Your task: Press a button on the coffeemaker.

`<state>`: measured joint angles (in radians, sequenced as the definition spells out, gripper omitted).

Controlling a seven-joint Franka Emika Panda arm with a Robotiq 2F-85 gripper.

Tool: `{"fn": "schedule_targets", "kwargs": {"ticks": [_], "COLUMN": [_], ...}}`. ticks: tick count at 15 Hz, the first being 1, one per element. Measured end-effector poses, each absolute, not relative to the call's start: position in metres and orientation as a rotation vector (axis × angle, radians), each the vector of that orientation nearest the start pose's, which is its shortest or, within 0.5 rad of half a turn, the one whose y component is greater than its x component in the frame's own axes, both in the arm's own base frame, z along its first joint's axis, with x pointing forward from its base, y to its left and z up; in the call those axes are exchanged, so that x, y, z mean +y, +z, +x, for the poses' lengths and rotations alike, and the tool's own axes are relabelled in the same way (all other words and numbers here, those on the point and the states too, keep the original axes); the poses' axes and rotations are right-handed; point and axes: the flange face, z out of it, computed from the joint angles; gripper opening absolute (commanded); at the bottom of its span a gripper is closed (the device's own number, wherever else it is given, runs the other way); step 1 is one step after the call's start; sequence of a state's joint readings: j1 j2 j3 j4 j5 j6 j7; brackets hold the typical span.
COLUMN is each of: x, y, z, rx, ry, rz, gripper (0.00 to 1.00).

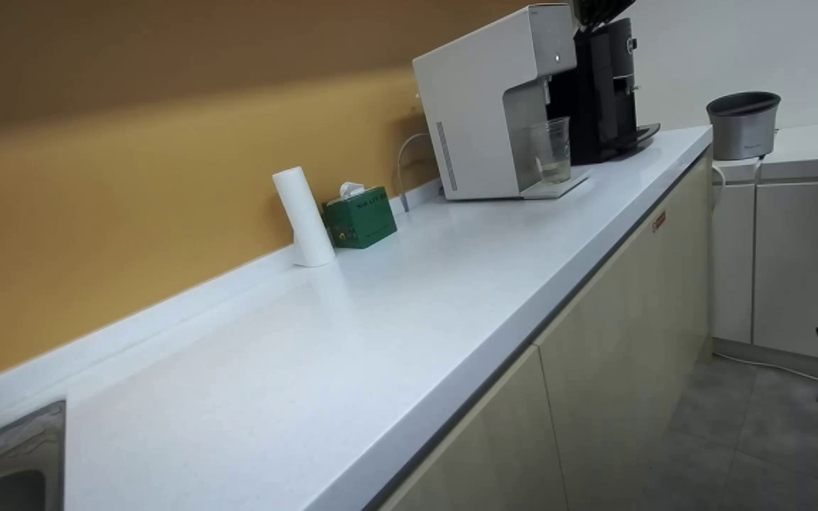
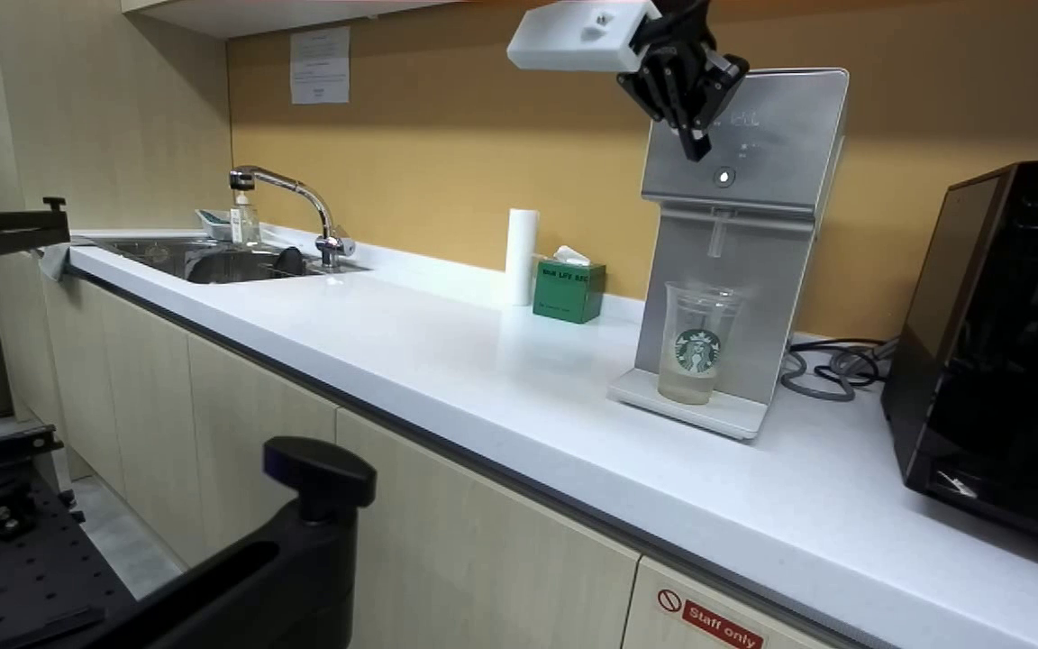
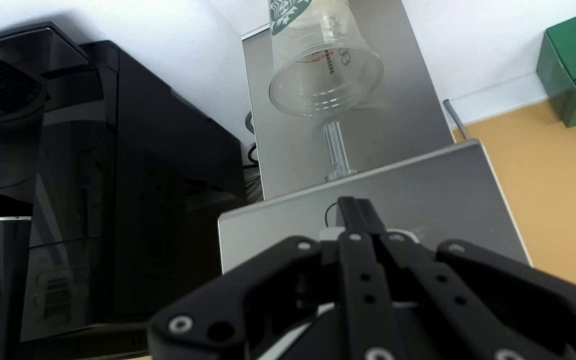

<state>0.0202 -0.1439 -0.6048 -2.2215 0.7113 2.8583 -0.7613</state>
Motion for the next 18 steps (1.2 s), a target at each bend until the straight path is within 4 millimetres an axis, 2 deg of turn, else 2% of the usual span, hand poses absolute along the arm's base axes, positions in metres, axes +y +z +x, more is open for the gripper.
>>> {"fn": "schedule_targets", "kwargs": {"ticks": [5,18], "x": [-0.354,-0.366], "y": [0.492,0.479], "z": [0.440,0.463], "rx": [0.618,0.551], "ry": [-1.285,-1.298], "rz": [-2.802,-2.740], "gripper": [0.00,0.00]}}
